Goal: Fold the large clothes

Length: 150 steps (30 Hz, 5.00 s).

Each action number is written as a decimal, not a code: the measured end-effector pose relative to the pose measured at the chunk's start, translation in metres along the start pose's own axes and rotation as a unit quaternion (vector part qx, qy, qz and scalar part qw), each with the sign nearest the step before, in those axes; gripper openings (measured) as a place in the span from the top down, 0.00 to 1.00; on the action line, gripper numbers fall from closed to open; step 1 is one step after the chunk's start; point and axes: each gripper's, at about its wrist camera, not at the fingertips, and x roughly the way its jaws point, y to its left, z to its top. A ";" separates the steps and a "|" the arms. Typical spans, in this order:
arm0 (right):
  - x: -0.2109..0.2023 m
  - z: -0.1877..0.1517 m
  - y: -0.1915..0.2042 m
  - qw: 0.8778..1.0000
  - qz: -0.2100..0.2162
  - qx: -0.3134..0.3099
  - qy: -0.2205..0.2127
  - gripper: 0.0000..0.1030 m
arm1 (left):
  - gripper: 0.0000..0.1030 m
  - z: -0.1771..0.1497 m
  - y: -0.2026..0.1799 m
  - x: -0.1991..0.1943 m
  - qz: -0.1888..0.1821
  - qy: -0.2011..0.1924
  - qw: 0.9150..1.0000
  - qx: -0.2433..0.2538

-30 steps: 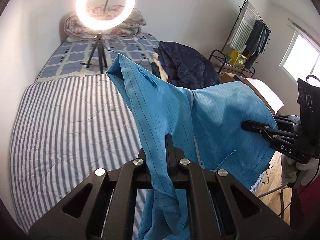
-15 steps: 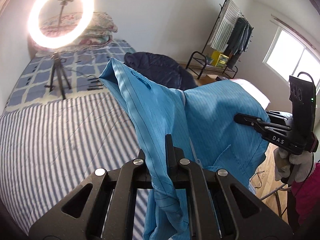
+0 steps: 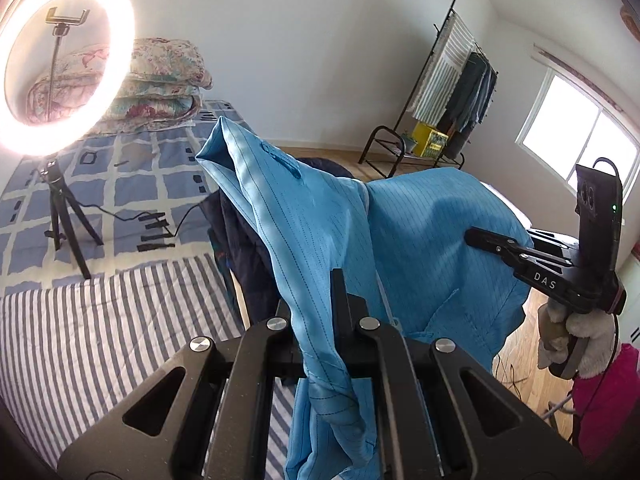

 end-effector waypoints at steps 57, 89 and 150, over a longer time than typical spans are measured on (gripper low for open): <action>0.187 0.030 -0.136 0.994 -0.052 0.083 0.037 0.36 | 0.38 0.035 0.072 0.158 0.085 0.023 0.996 0.001; -0.074 0.009 -0.052 0.991 -0.081 0.078 -0.071 0.00 | 0.20 -0.023 -0.031 -0.102 0.110 -0.056 0.992 0.029; -0.257 -0.180 0.127 0.977 -0.084 0.077 -0.183 0.00 | 0.00 -0.230 -0.122 -0.335 0.218 -0.146 0.963 0.069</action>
